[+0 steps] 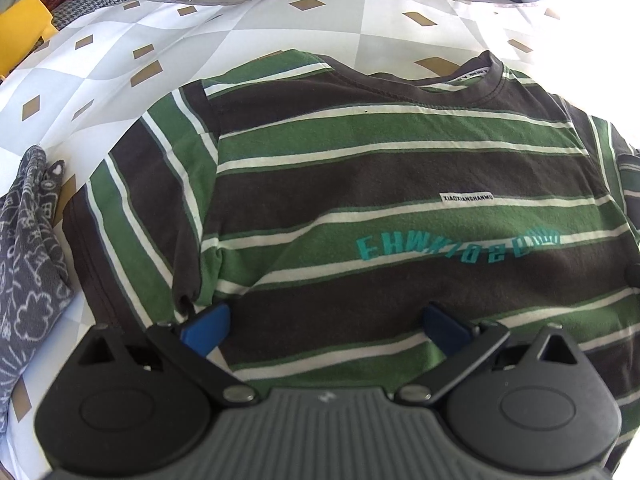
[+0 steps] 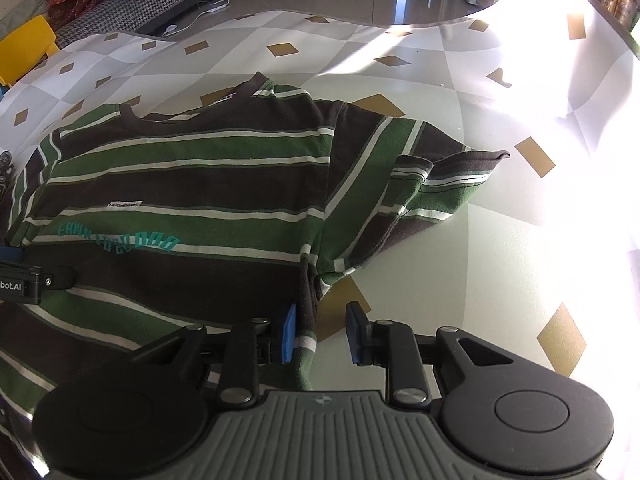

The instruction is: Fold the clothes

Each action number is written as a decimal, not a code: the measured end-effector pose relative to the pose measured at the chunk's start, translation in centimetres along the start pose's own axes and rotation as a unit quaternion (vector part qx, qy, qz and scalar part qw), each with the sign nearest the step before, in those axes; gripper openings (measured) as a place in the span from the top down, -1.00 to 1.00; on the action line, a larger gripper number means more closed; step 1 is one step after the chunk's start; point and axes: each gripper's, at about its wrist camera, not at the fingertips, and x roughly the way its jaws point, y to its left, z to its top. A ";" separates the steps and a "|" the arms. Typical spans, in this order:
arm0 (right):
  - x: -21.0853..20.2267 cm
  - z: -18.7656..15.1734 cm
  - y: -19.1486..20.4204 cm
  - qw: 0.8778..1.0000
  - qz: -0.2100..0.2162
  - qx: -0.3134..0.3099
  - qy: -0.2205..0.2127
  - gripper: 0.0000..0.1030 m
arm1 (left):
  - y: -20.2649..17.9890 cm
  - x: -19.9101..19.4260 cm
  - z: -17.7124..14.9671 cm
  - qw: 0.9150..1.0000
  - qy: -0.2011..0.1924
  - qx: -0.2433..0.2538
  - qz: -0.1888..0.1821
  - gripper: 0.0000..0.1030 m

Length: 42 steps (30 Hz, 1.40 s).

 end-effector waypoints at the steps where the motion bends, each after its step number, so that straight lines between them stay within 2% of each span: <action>1: 0.0 0.0 0.0 1.000 -0.001 -0.001 -0.001 0.55 | 0.1 0.1 0.1 1.000 -0.002 -0.004 0.002 -1.00; 7: -0.3 0.0 -0.7 1.000 0.005 0.019 0.007 0.54 | -0.3 -0.3 0.2 1.000 -0.003 -0.012 0.007 -1.00; 12: -1.5 -0.5 -1.4 0.998 0.036 0.042 0.017 0.39 | -0.7 -2.0 -0.5 1.000 -0.012 0.006 0.003 -1.00; 19: -3.1 -1.6 -0.8 0.998 0.054 0.040 0.020 0.28 | 0.5 -3.8 -2.2 1.000 -0.009 -0.010 -0.017 -1.00; 27: -4.2 -3.2 0.0 0.999 0.044 0.020 0.025 0.23 | 2.4 -5.9 -3.7 0.999 -0.023 -0.013 -0.024 -1.00; 34: -4.5 -4.9 -0.6 0.997 0.051 0.053 0.037 0.21 | 4.7 -6.6 -5.8 0.998 -0.022 -0.052 -0.040 -1.00; 42: -4.2 -5.3 0.1 0.996 0.057 0.049 0.041 0.20 | 4.4 -6.0 -8.8 0.999 -0.016 -0.033 -0.040 -1.00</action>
